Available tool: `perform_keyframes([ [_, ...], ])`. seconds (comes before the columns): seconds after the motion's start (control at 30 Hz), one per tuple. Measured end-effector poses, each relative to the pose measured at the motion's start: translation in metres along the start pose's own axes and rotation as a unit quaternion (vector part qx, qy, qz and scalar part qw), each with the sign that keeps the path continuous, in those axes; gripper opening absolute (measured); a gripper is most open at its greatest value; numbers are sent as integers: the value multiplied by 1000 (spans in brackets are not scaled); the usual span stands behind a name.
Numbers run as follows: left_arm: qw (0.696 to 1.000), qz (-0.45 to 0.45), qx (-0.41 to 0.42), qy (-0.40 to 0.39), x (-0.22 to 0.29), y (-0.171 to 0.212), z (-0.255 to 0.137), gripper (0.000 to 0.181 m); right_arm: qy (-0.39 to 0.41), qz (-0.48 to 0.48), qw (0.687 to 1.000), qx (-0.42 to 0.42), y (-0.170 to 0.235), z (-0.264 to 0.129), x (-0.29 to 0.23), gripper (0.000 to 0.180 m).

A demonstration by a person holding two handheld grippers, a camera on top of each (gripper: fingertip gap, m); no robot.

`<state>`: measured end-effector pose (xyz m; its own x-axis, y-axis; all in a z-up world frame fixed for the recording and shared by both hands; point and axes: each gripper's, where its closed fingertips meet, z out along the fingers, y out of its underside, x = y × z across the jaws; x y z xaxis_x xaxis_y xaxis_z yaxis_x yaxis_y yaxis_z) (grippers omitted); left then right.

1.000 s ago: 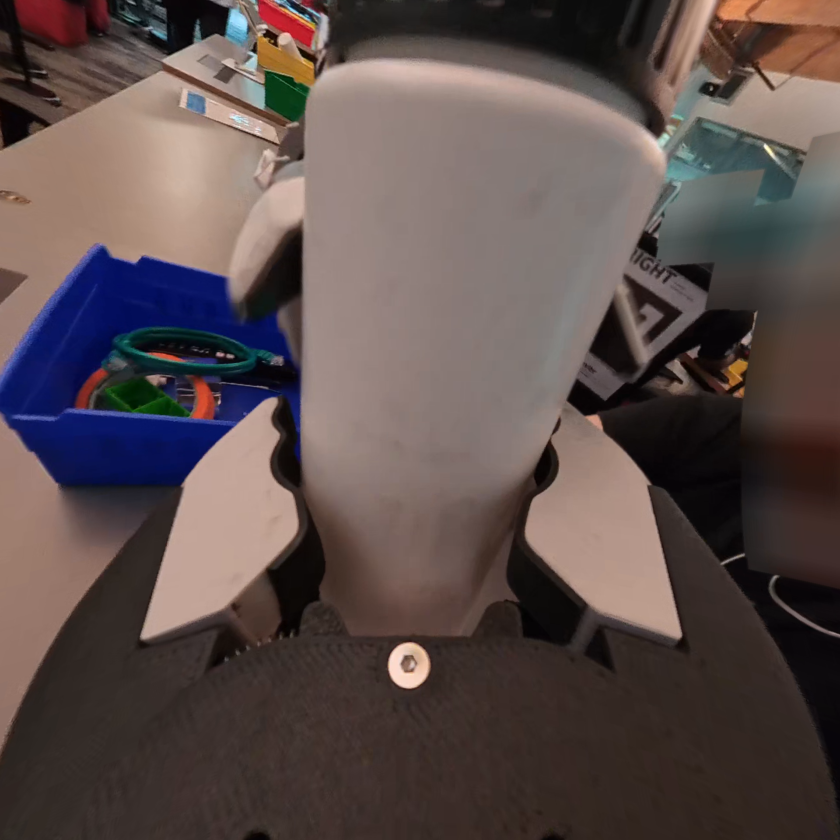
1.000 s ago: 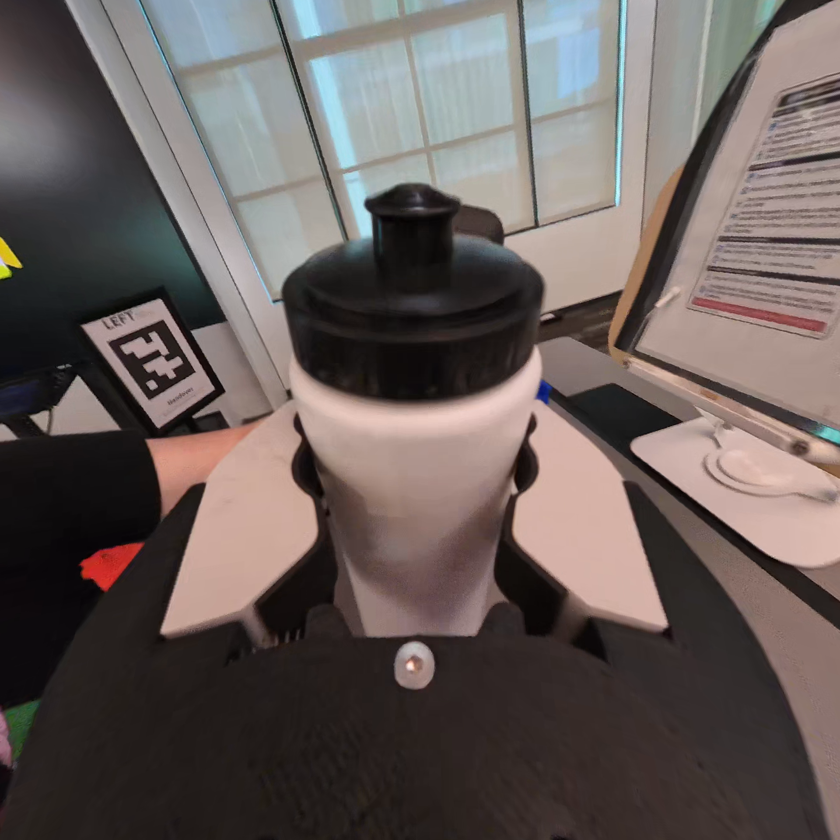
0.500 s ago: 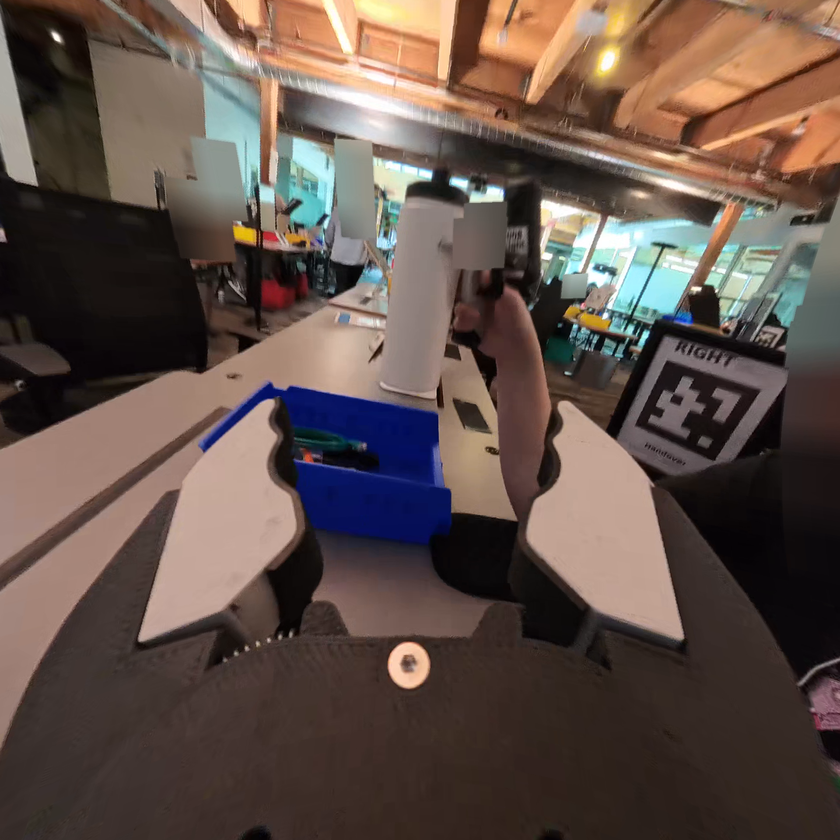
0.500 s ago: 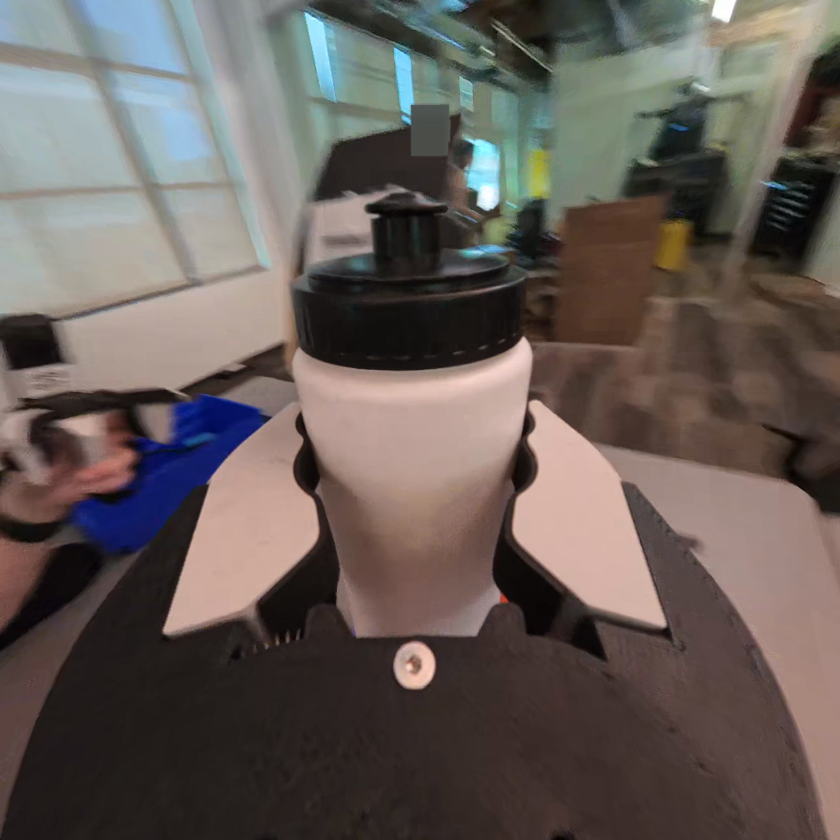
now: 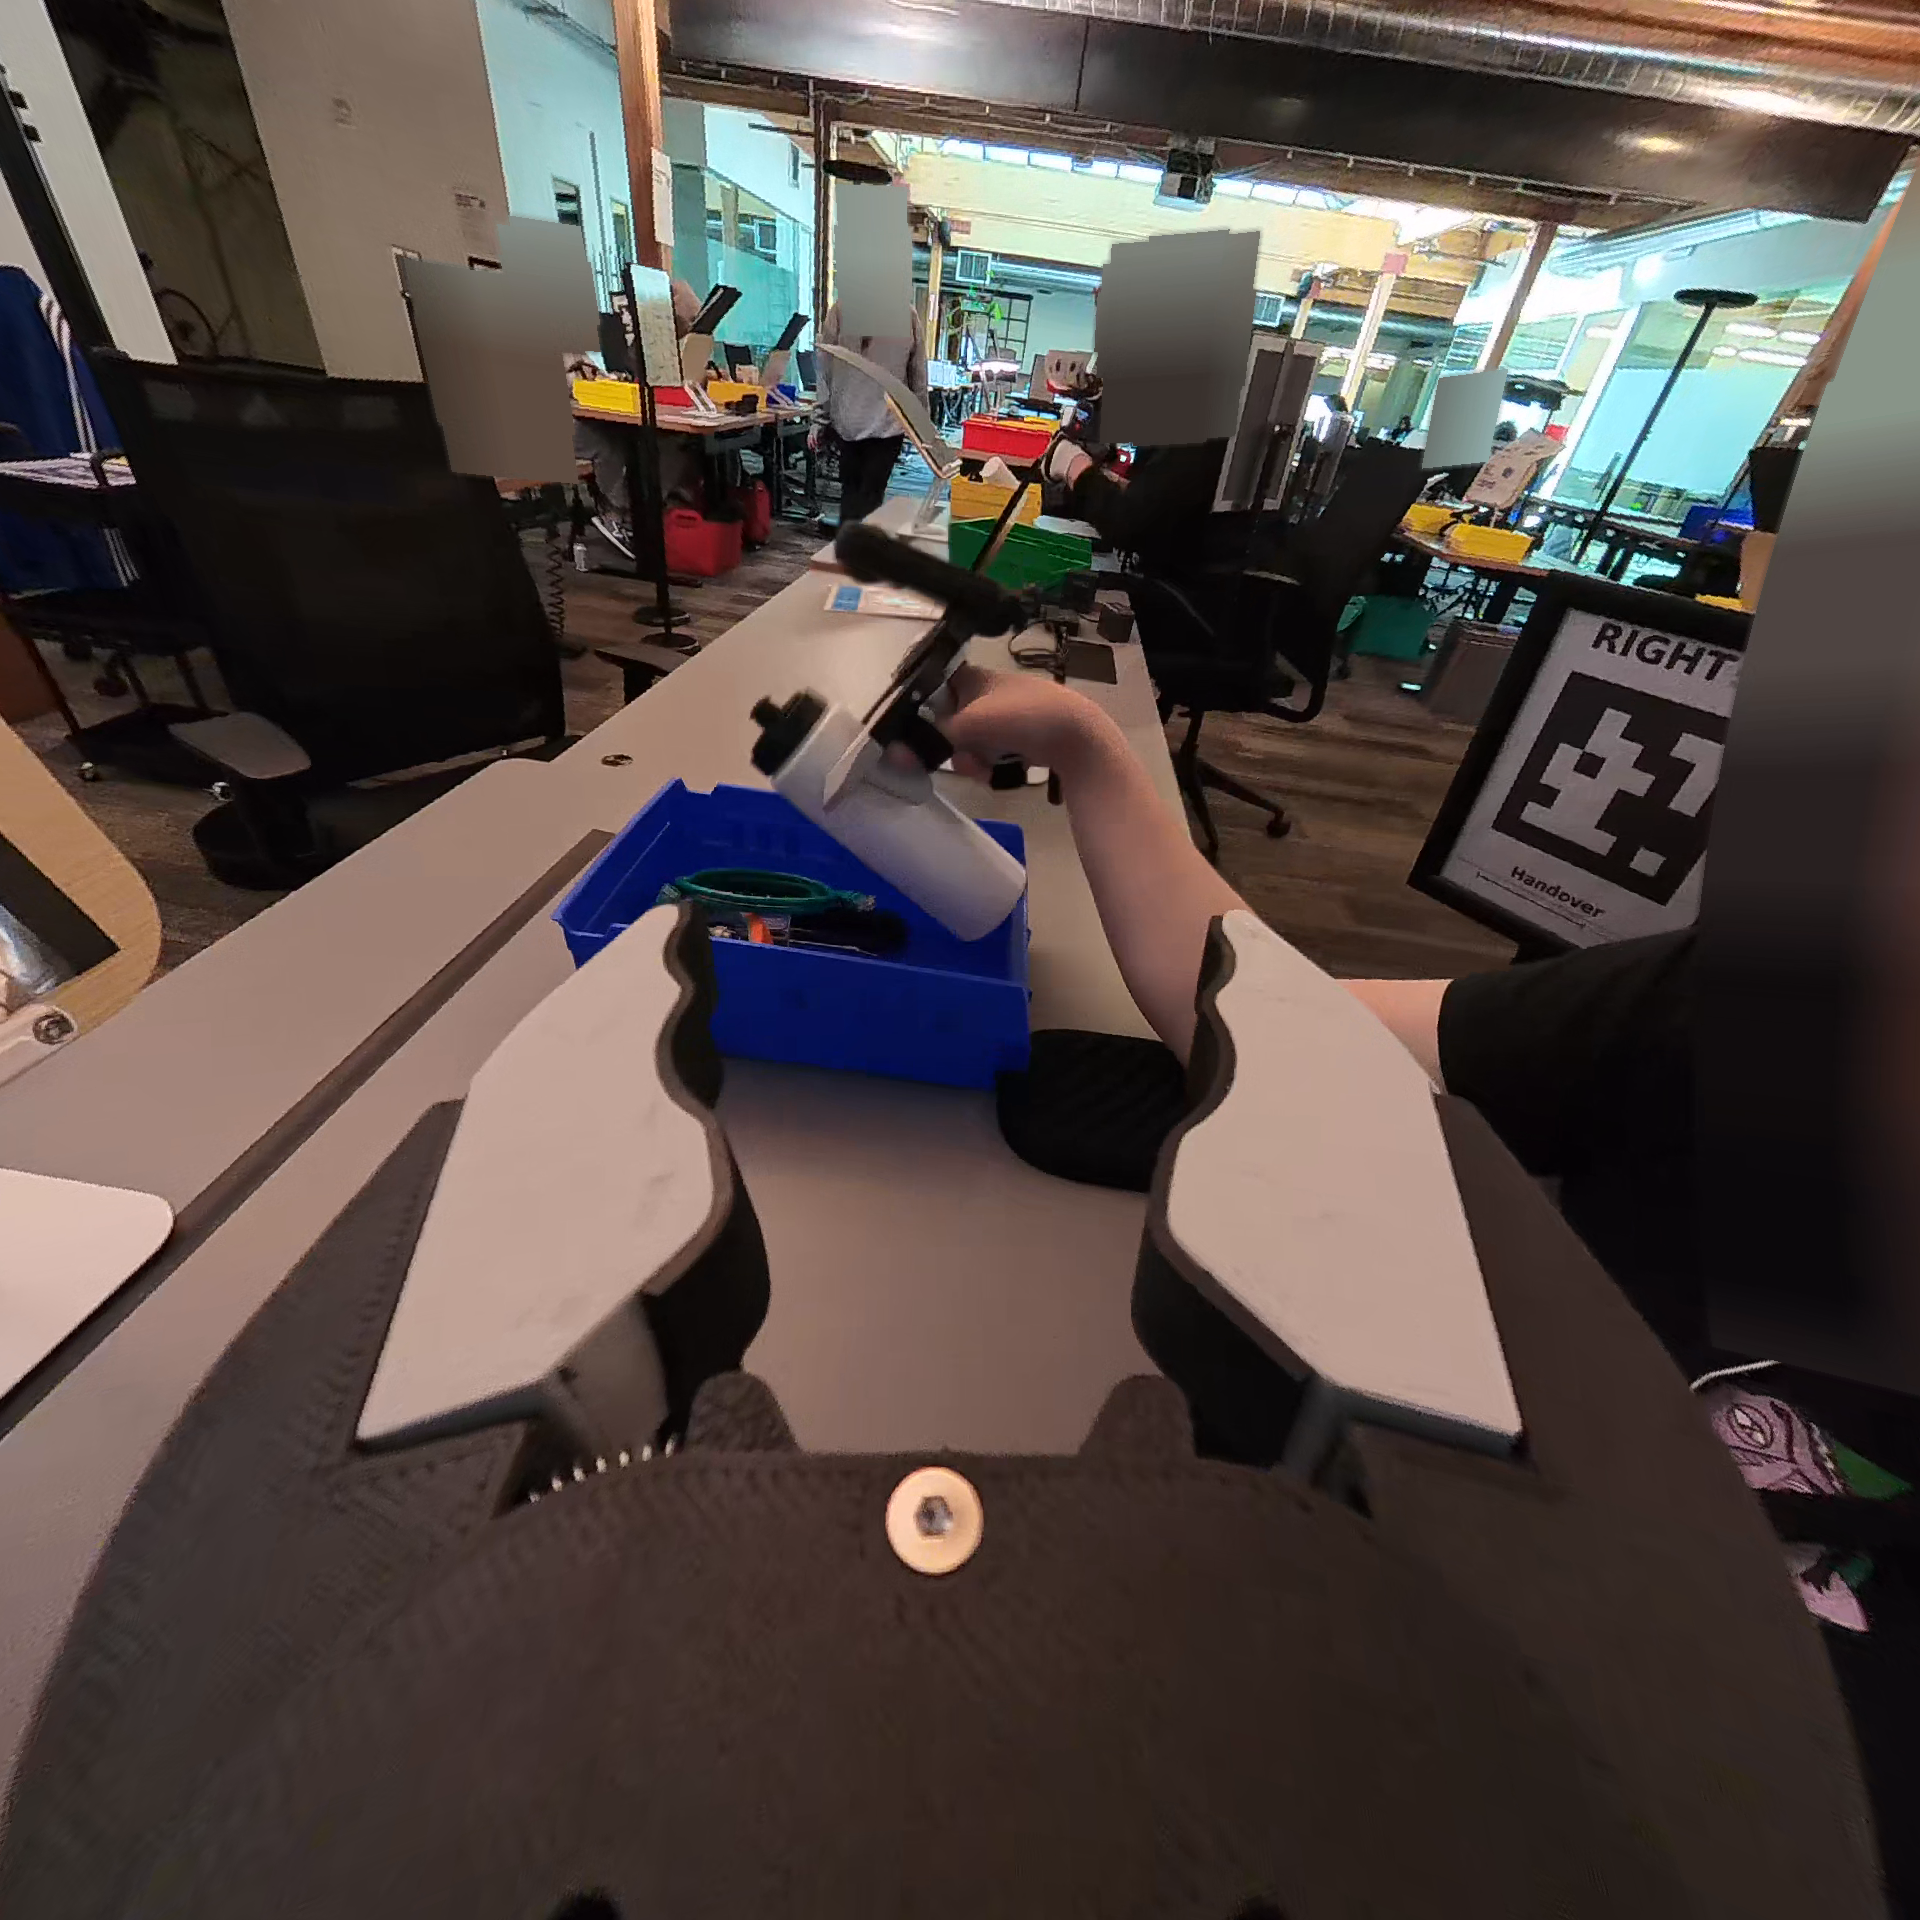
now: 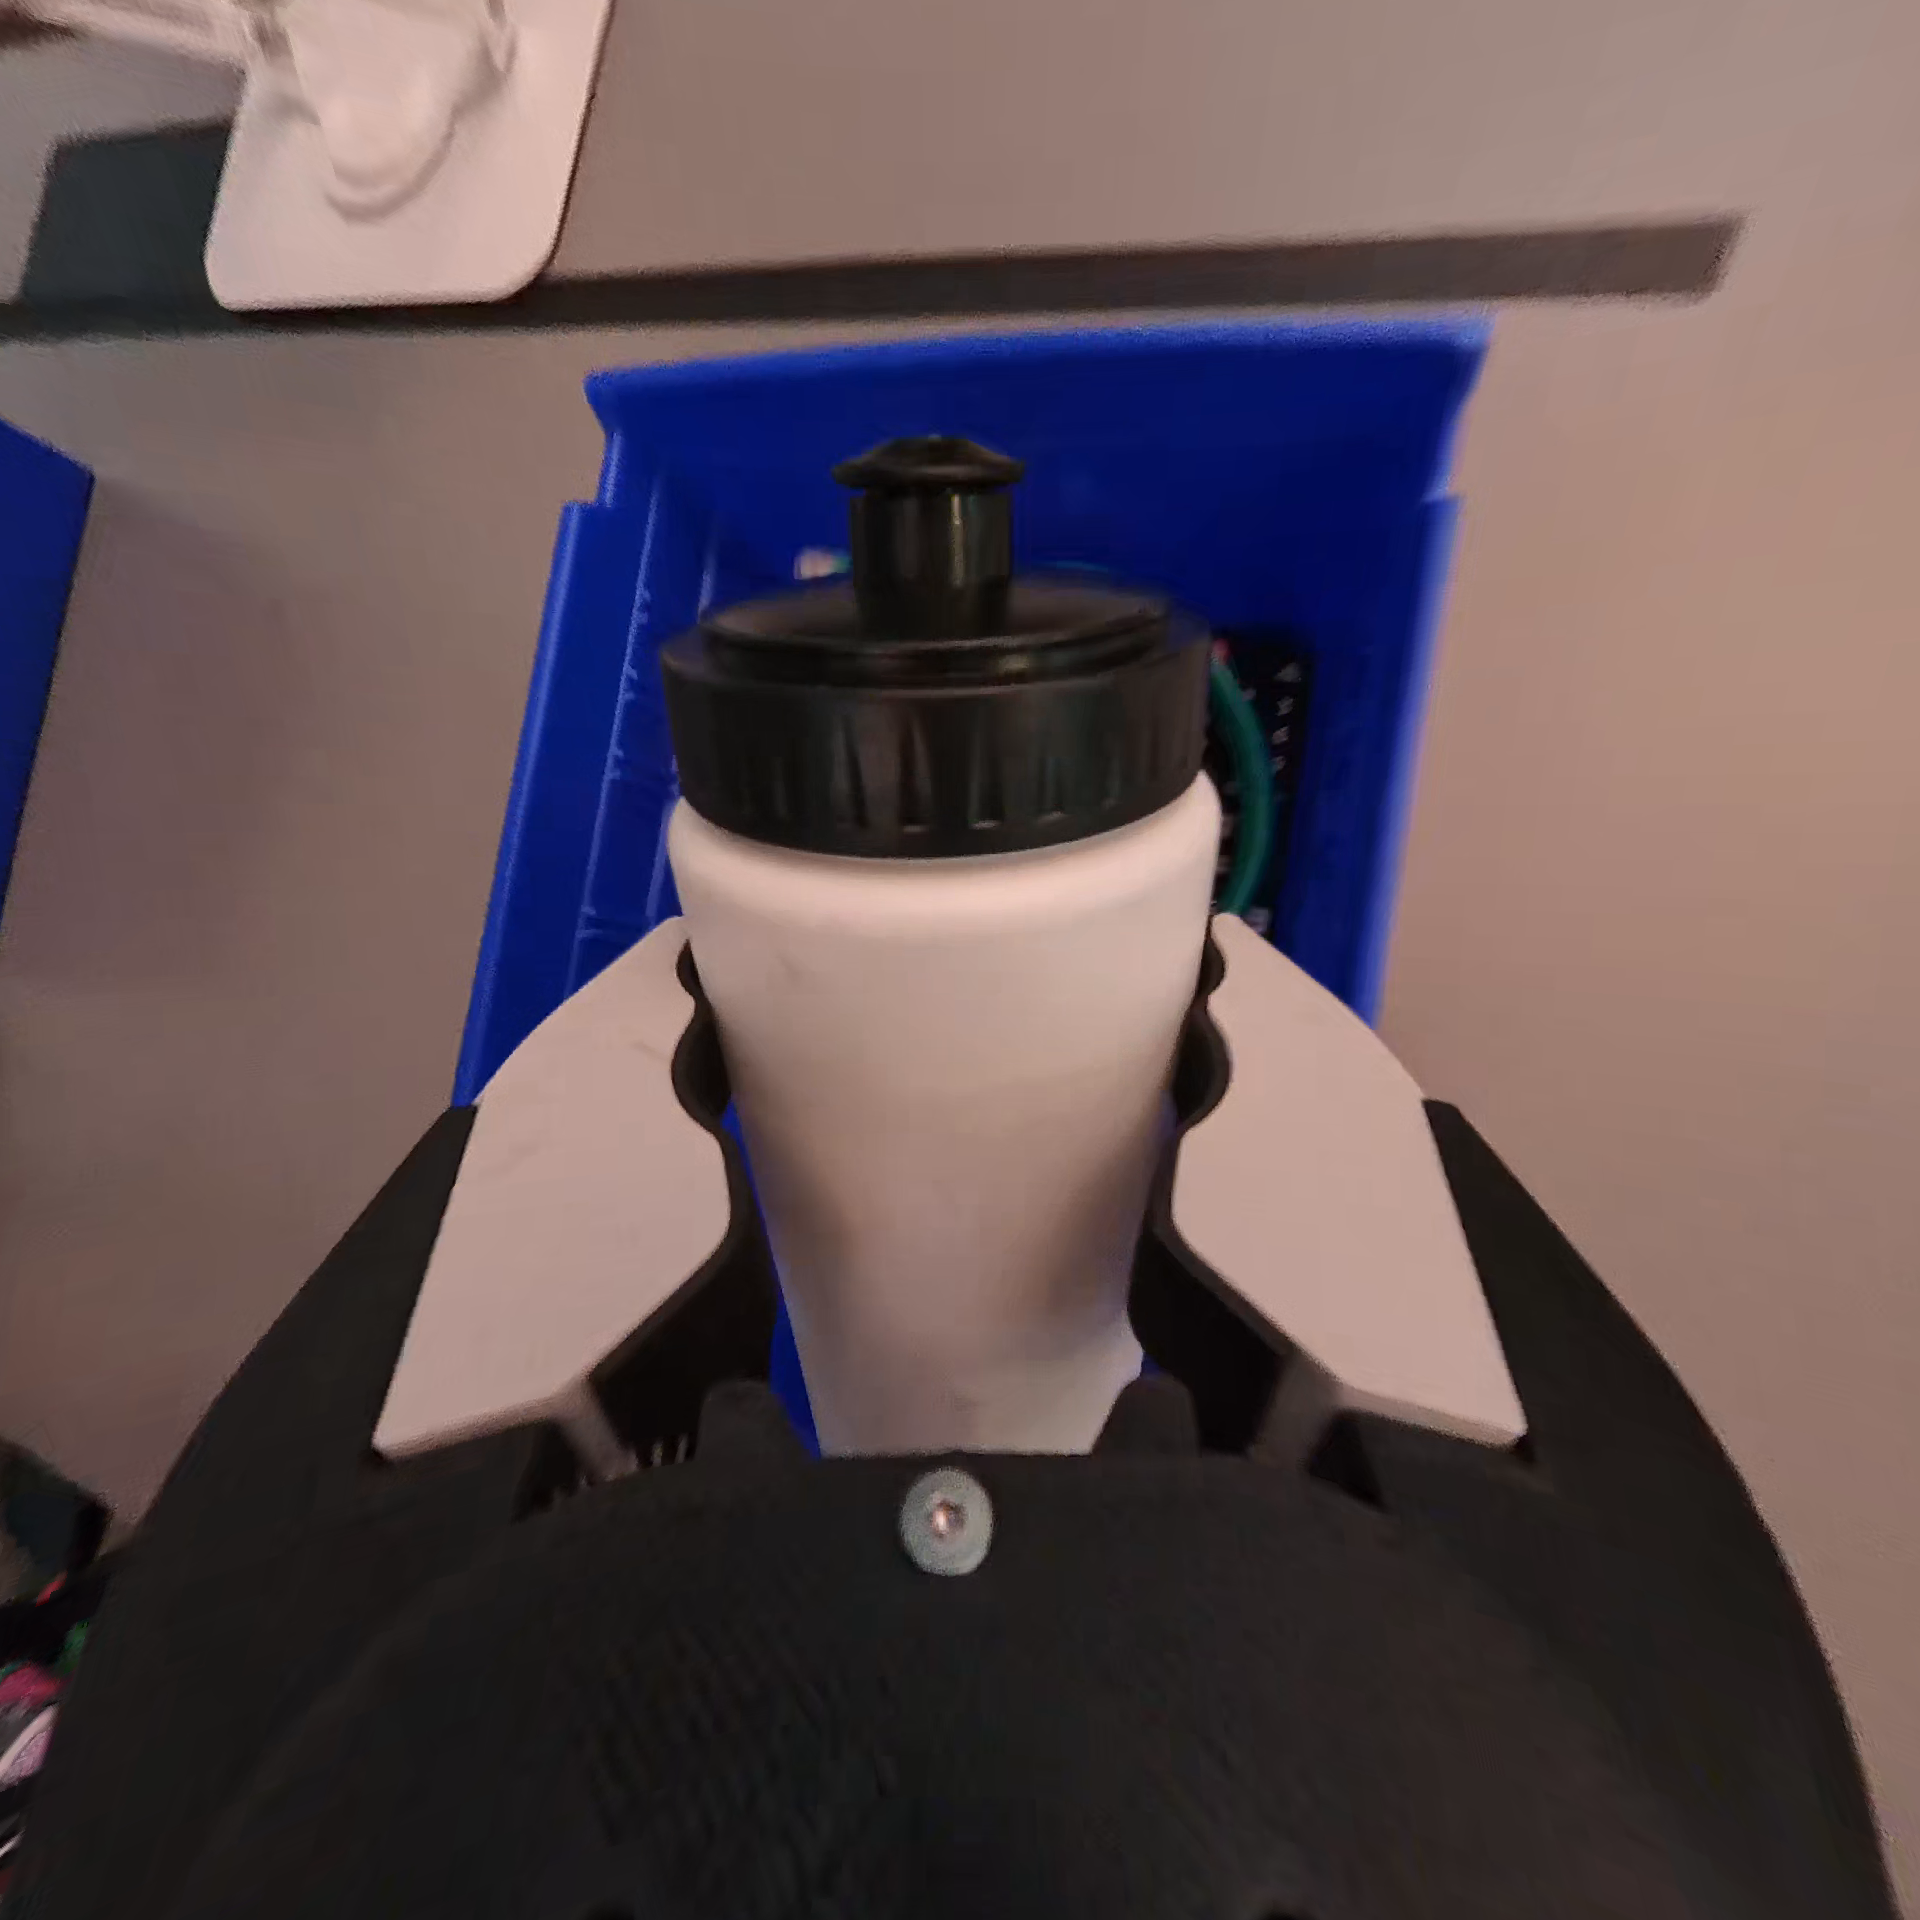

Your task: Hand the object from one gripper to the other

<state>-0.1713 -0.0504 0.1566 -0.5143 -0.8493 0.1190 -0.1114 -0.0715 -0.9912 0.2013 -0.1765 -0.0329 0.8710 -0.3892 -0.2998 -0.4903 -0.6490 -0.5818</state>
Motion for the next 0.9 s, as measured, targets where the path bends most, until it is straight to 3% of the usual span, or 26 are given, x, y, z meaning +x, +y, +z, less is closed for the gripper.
perform_keyframes([
  [0.03, 1000, -3, -1, -1, 0, 0, -2, 88, -14, 3, 999, -29, 7, 12, -3, 87],
  [0.13, 1000, -11, -1, -18, -7, -3, -9, 89, -39, 5, 994, -106, 25, 35, -12, 88],
  [0.2, 998, -8, -2, -65, -21, -5, -19, 92, -3, 17, 993, -119, 25, 36, -4, 88],
  [0.3, 979, 32, -29, -198, -53, -6, -52, 94, 78, -26, 995, -51, 0, 8, 2, 89],
  [0.4, 936, 46, -61, -342, -85, -2, -105, 93, 106, -95, 986, 92, -42, -44, -24, 87],
  [0.5, 905, -30, -101, -411, -104, 22, -154, 76, 137, -196, 917, 319, -93, -120, -71, 86],
  [0.6, 858, -106, -169, -473, -126, 62, -200, 73, 157, -264, 783, 542, -105, -198, -125, 76],
  [0.67, 820, -145, -221, -508, -141, 90, -227, 74, 171, -297, 704, 622, -97, -231, -151, 61],
  [0.73, 790, -190, -270, -516, -155, 121, -243, 71, 183, -318, 681, 634, -89, -241, -165, 47],
  [0.9, 786, -263, -387, -404, -171, 197, -231, 55, 163, -335, 702, 607, -88, -230, -177, 45],
])
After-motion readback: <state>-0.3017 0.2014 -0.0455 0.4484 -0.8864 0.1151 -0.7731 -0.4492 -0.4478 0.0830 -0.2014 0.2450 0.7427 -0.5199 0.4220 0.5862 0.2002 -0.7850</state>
